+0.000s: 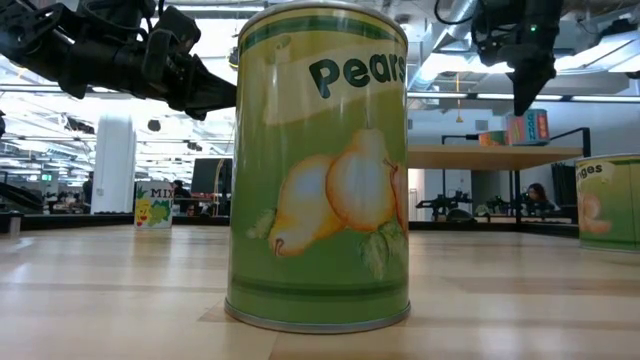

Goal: Pick and place cans onto a shelf
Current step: Put the small canned corn on the shelf aligned with the small canned orange

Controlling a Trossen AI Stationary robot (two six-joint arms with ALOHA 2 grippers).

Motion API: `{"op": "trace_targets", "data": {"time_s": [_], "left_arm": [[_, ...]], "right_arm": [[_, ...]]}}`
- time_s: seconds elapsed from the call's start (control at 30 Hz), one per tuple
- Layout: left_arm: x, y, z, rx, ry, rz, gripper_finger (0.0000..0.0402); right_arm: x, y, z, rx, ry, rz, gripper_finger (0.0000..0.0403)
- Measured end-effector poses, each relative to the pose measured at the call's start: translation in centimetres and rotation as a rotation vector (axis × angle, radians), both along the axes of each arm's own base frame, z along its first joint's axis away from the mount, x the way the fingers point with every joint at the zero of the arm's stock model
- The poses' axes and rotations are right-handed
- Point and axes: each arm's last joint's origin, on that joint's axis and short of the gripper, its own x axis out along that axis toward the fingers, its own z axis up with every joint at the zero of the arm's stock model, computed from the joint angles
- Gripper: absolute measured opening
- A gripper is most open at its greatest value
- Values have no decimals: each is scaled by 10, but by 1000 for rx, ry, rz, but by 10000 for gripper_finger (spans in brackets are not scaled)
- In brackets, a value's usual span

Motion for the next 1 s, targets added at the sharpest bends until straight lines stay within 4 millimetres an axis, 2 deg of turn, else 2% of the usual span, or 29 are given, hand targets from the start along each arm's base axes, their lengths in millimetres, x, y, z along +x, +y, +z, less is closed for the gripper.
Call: {"op": "trace_targets", "data": {"time_s": [0.5,0.83,1.0], "left_arm": [[0,0,0,1,0,0,12],[0,0,0,1,0,0,12],[0,0,0,1,0,0,12]], "right_arm": [[4,-15,-5,-9,-17,-50,12],[0,-18,-5,-6,-17,-76,12],[2,-21,-8,18,-22,-74,24]]}}
